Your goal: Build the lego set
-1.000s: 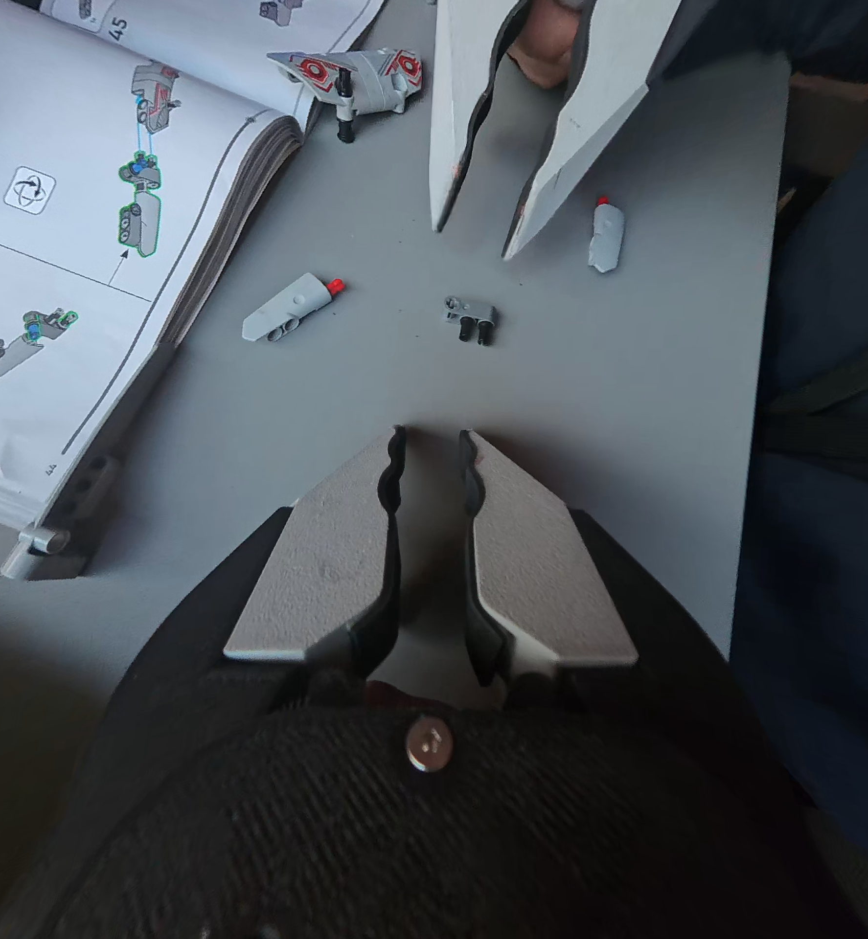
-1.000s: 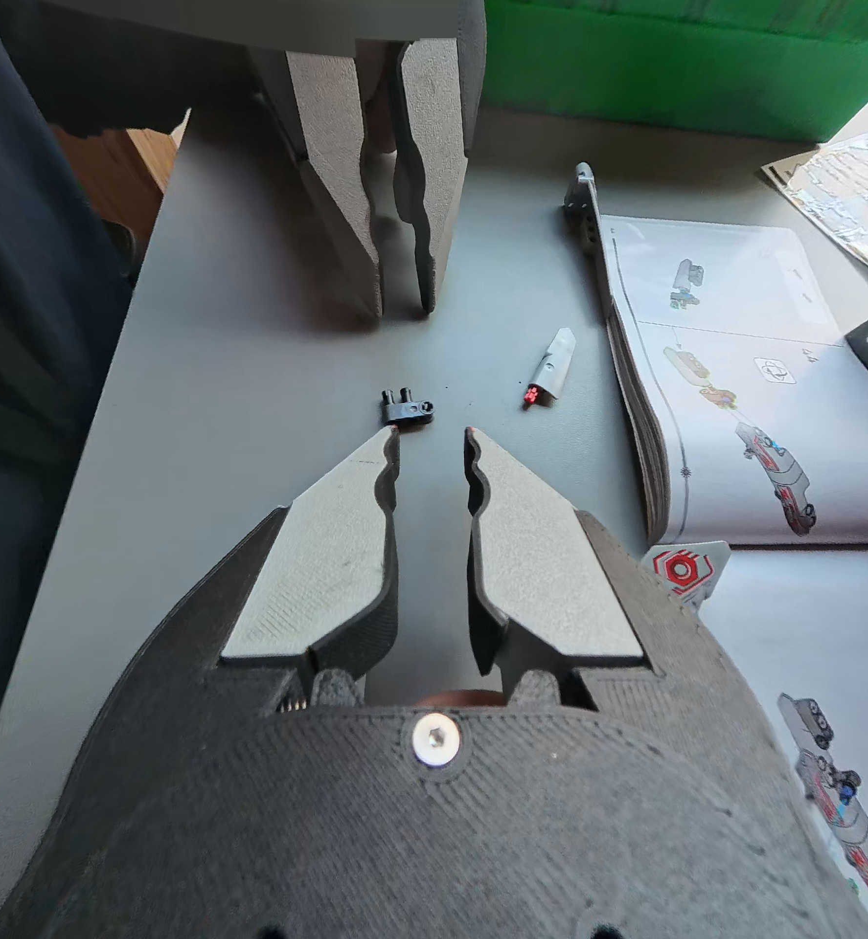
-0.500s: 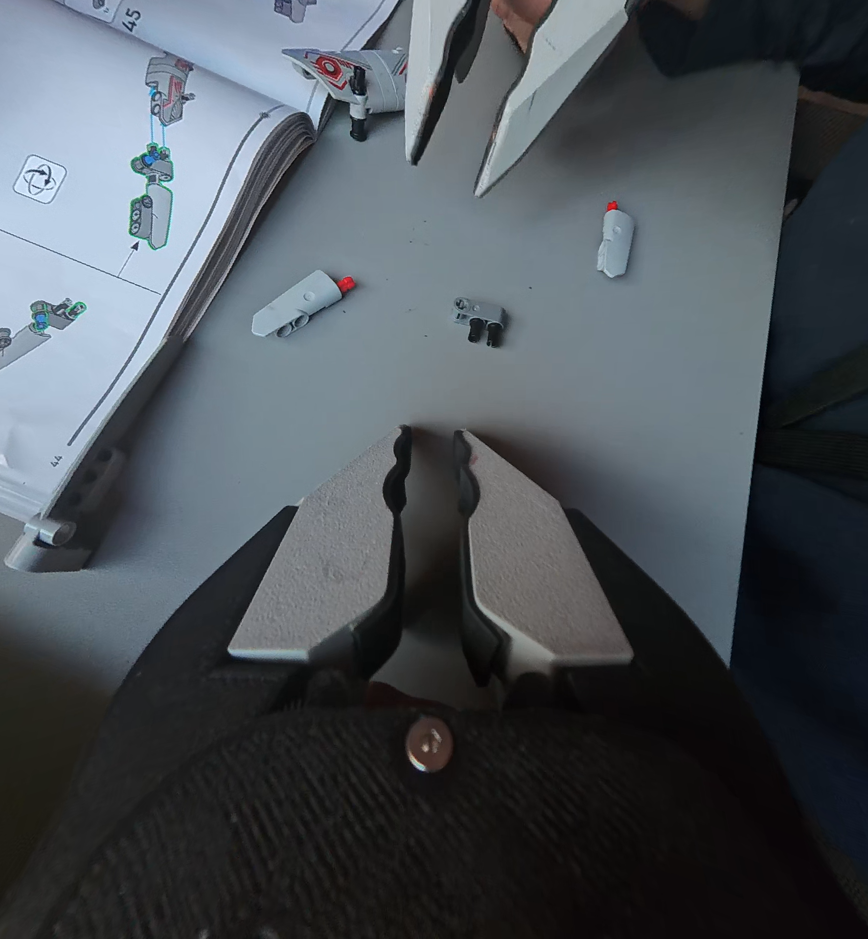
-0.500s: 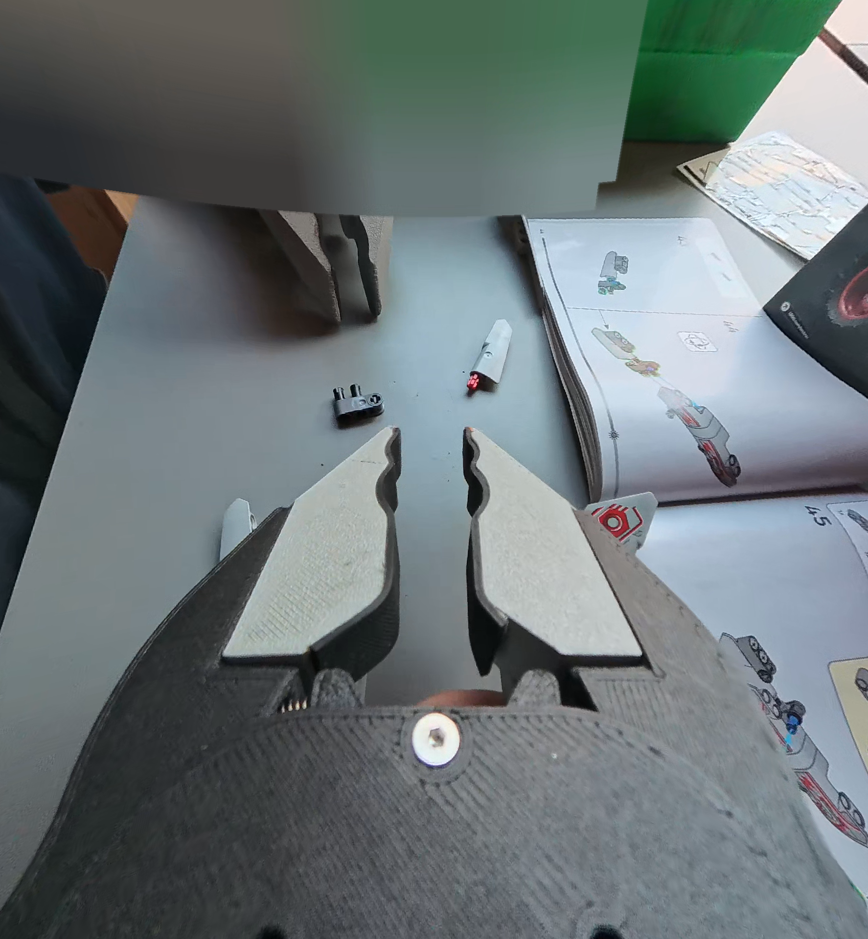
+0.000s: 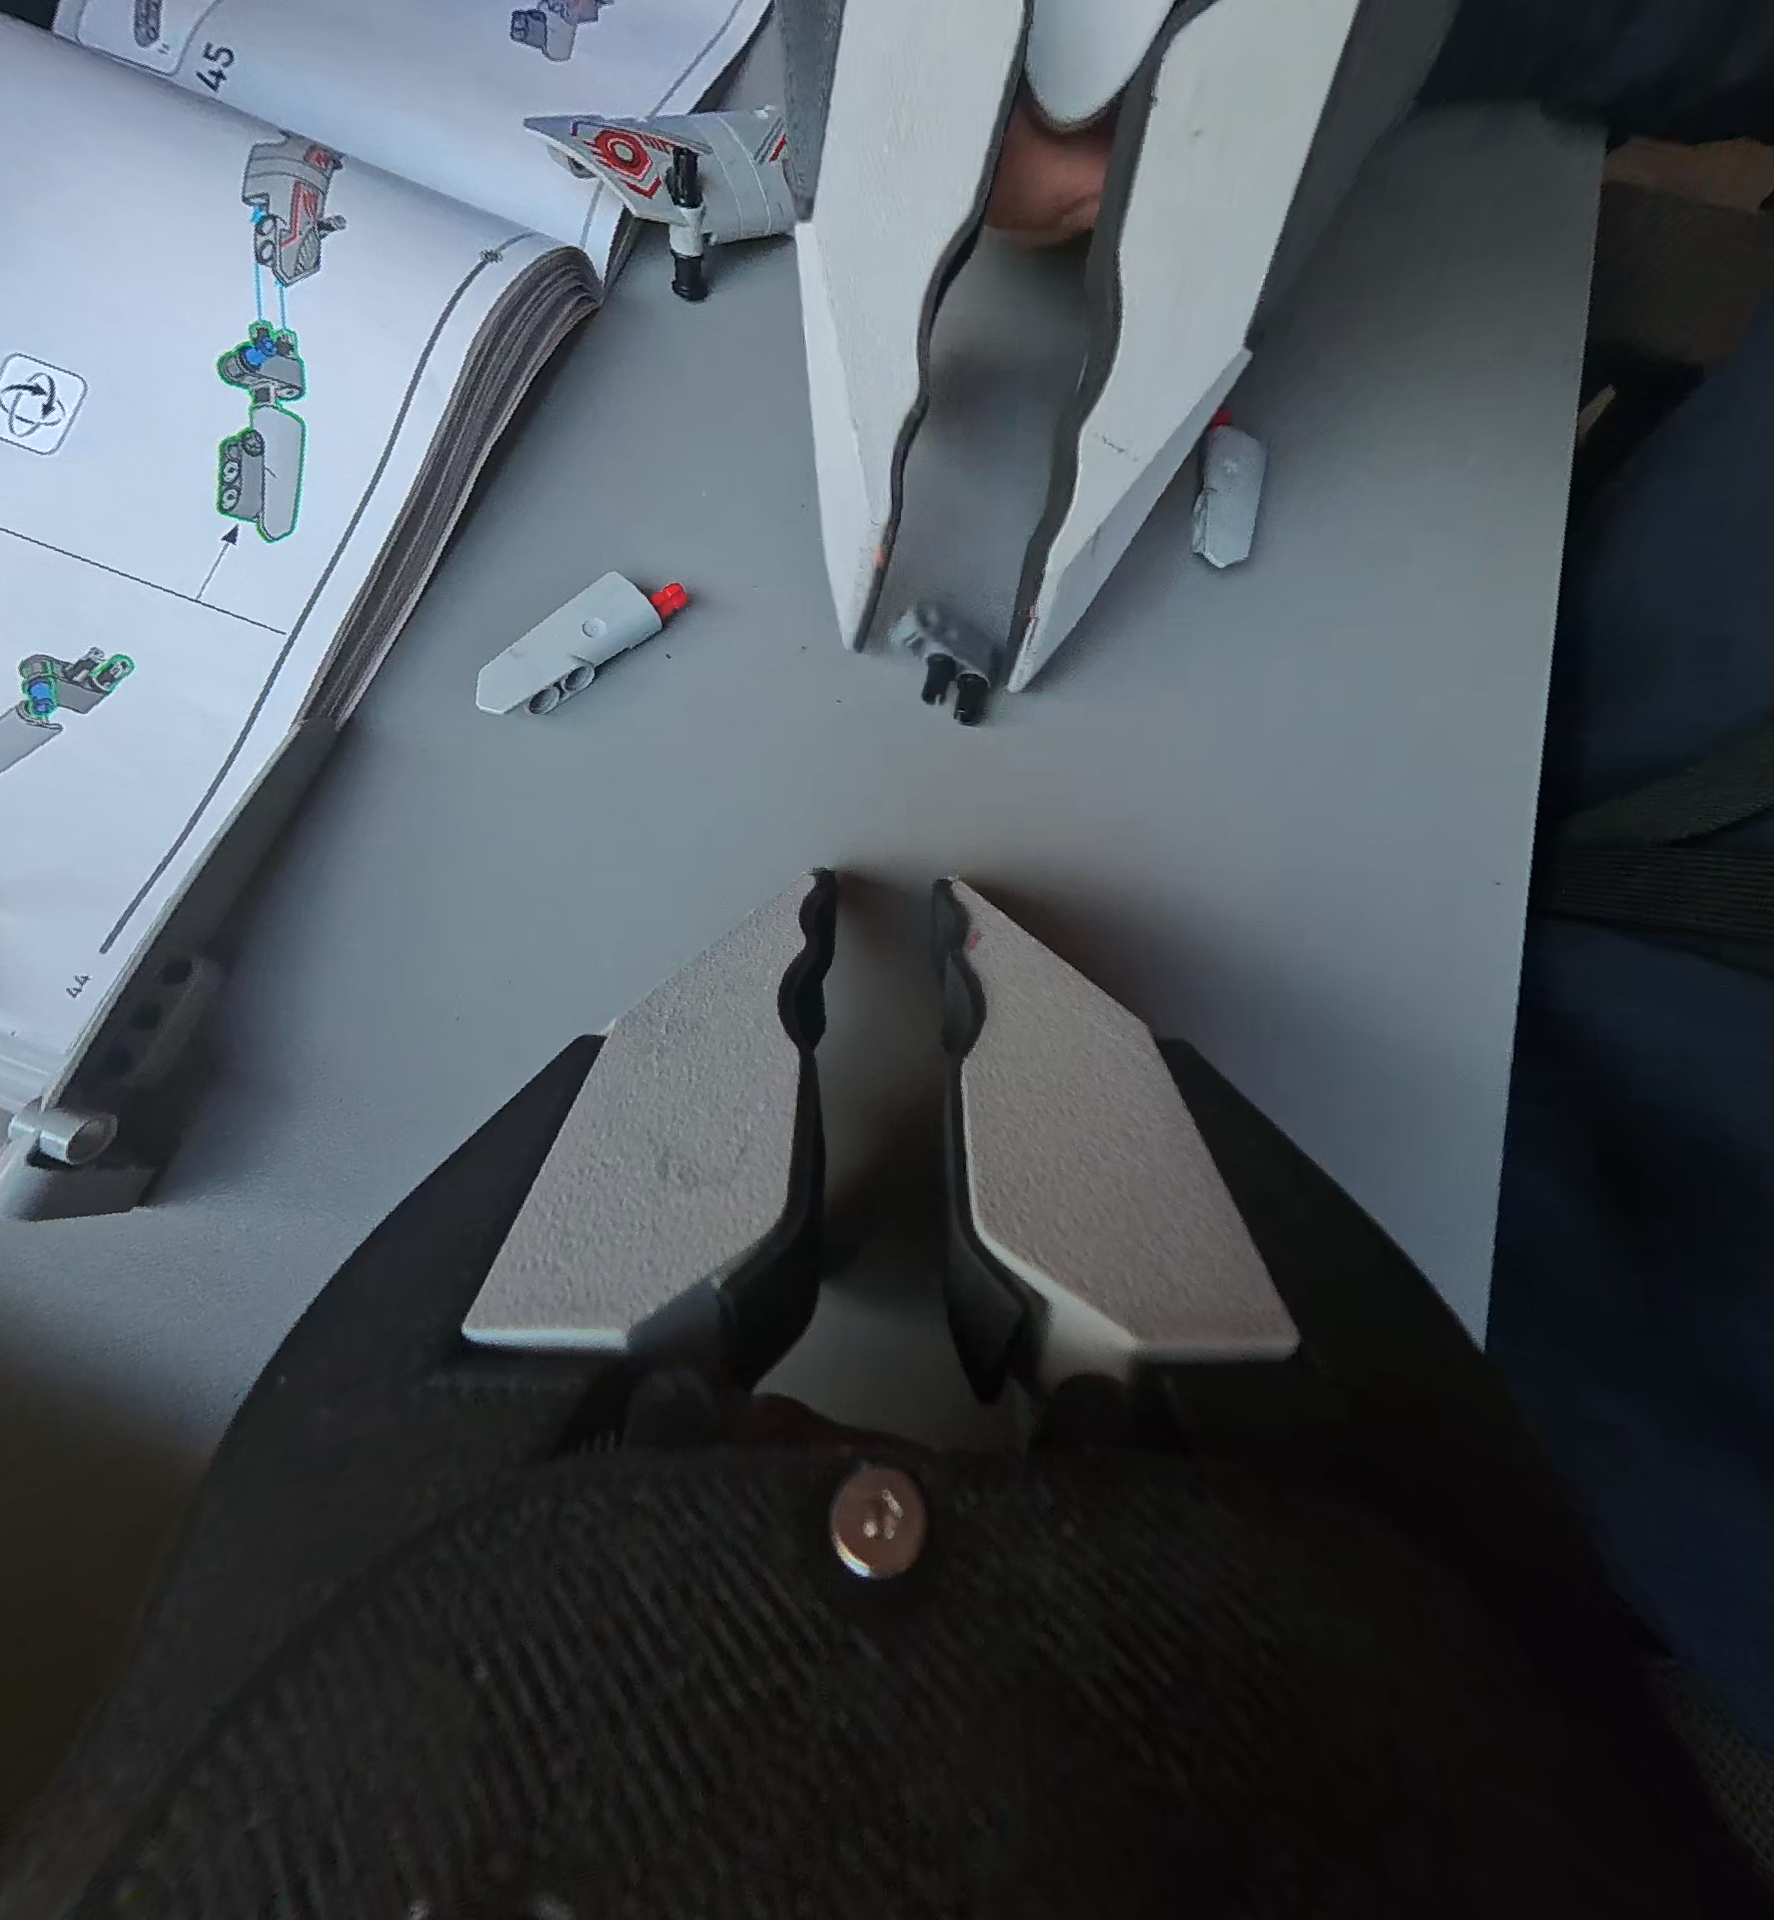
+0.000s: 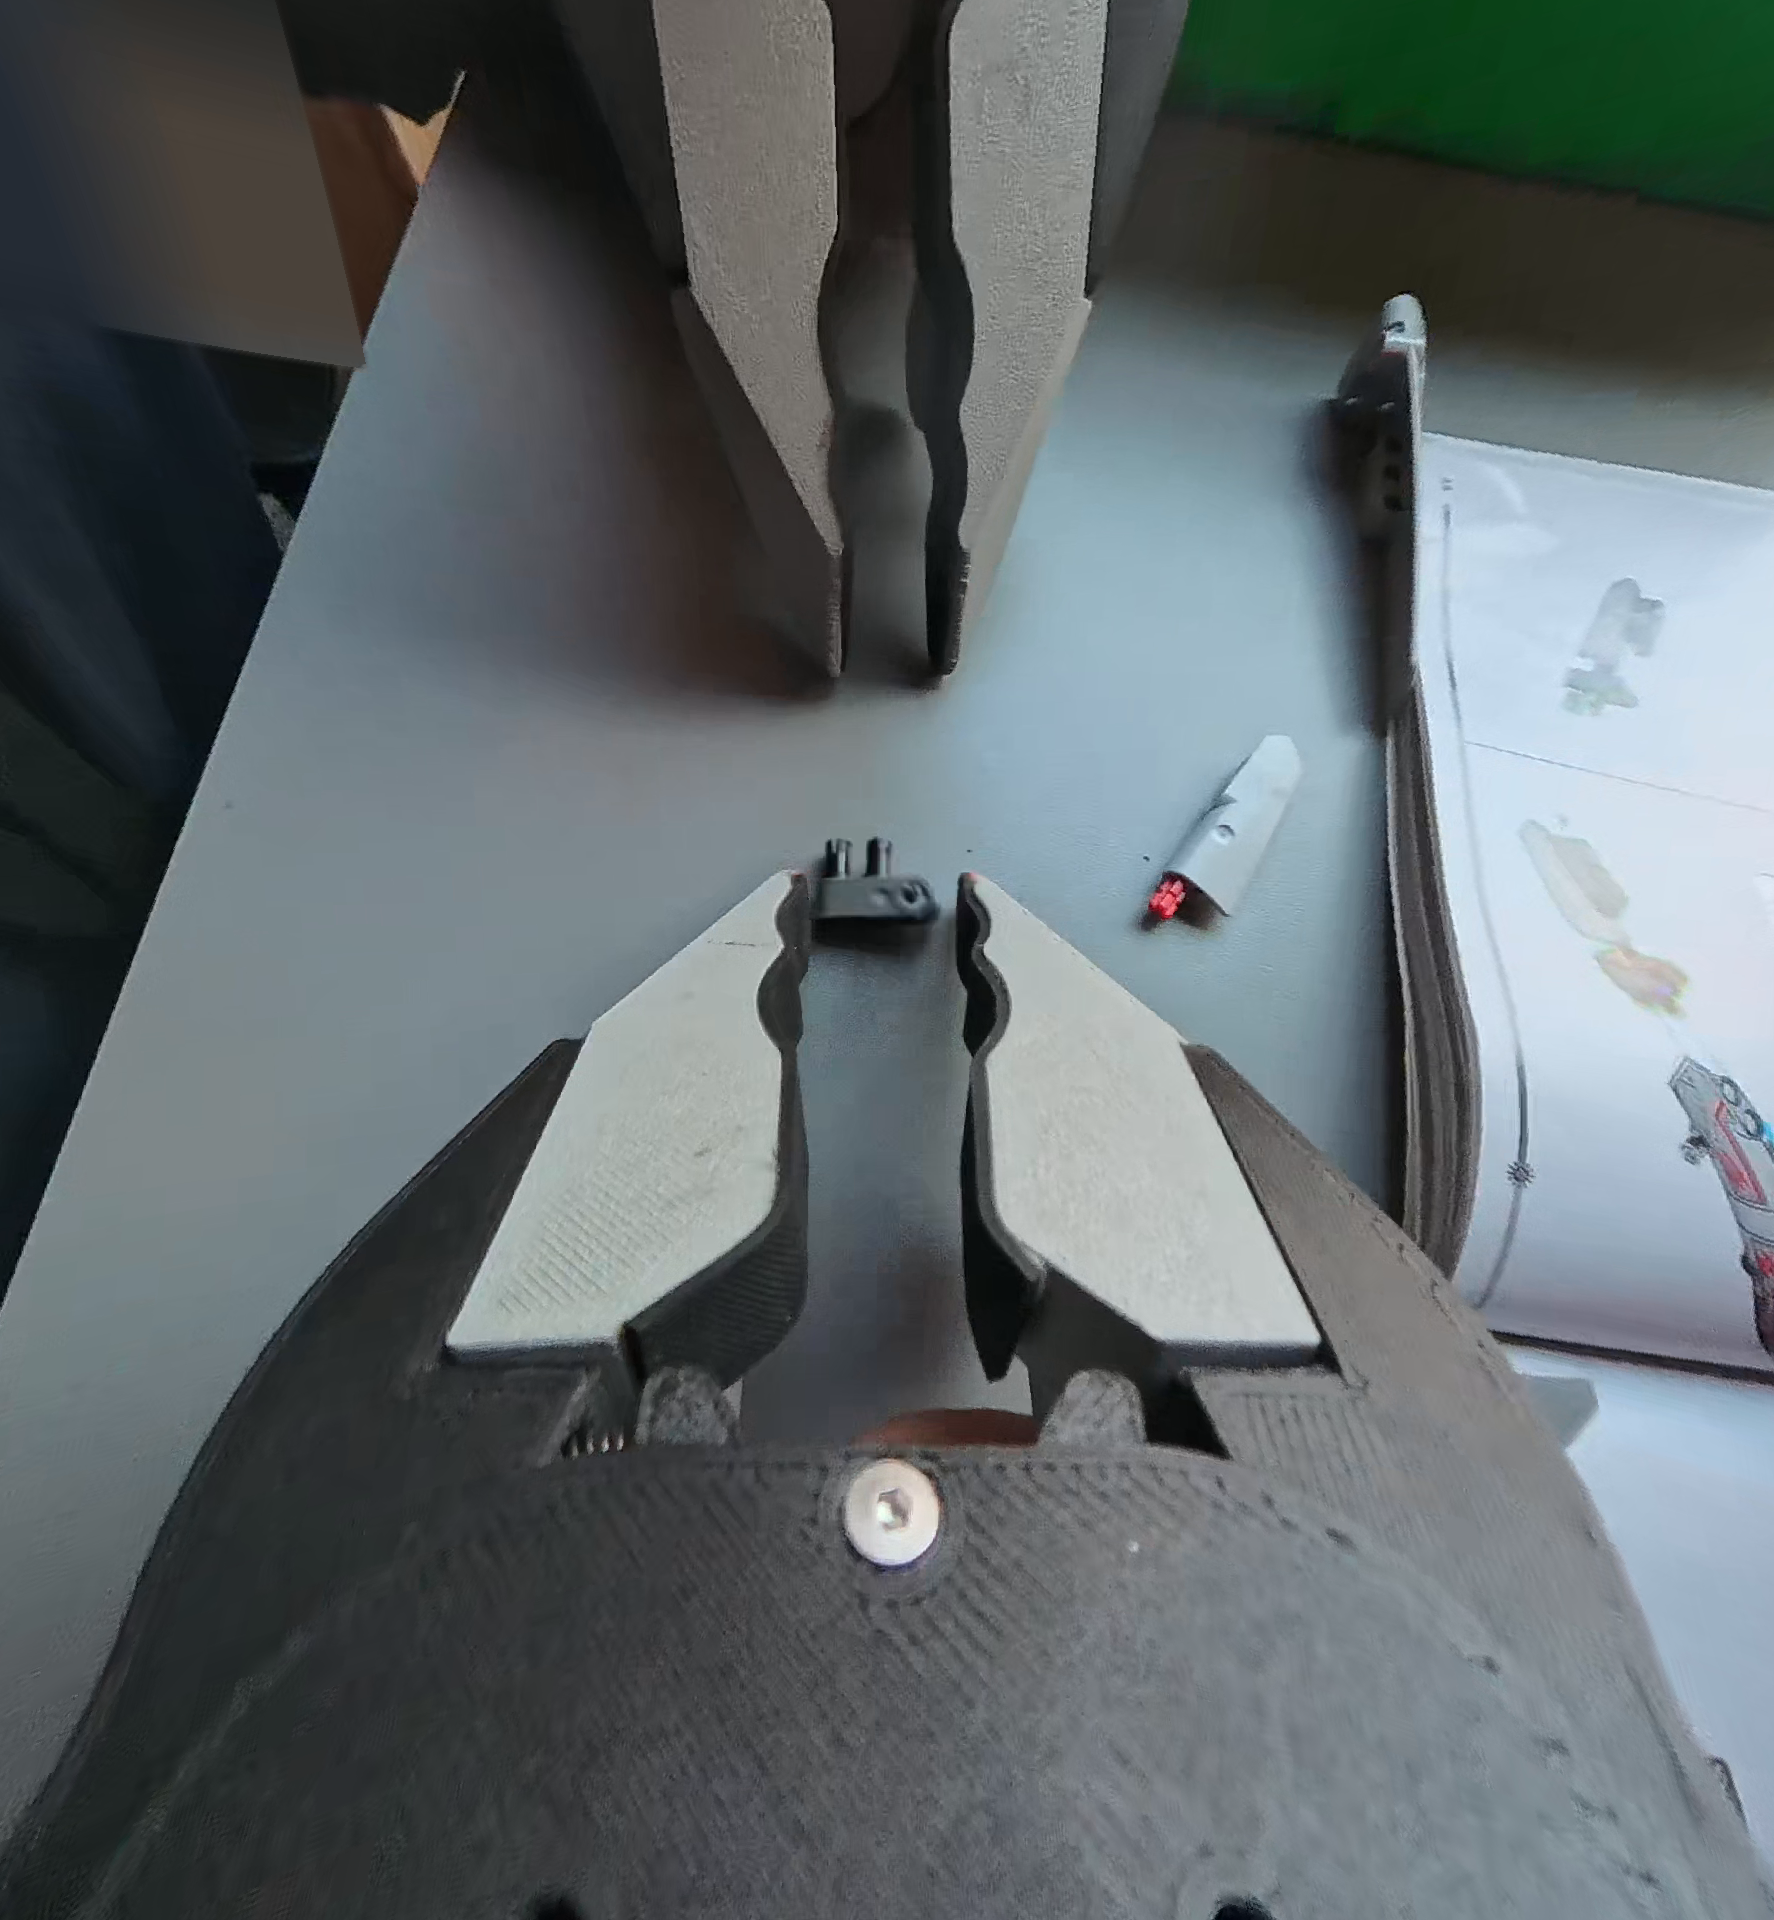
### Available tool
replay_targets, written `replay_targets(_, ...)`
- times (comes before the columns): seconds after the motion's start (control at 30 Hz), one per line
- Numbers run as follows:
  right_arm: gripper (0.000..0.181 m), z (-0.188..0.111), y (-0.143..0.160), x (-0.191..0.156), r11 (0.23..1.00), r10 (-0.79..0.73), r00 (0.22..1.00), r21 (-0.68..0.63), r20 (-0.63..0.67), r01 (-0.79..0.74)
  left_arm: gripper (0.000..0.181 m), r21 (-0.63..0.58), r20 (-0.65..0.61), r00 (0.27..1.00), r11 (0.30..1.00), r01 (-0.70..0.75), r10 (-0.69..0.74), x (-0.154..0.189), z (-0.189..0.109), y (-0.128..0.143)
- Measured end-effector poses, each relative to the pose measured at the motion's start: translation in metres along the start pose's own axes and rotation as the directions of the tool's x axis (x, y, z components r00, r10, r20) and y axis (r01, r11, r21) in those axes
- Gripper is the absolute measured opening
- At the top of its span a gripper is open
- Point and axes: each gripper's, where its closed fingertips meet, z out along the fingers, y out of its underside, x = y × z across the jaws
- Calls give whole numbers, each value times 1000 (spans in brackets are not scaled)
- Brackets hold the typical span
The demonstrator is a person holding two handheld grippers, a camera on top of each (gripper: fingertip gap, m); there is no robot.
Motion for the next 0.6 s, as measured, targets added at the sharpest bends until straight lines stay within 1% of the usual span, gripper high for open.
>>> replay_targets(0.1,20,-1,0,0,1000,-1,1000,2,-15,1,14,0,3,1000,1000,0,0,0,0,0)
replay_targets(0.37,20,-1,0,2,1000,-2,999,3,-37,2,15,0,4,1000,1000,-2,2,0,-1,1)
replay_targets(0.6,20,-8,1,7,999,25,998,28,-64,-23,14,1,-1,1000,1000,4,-4,0,-1,1)
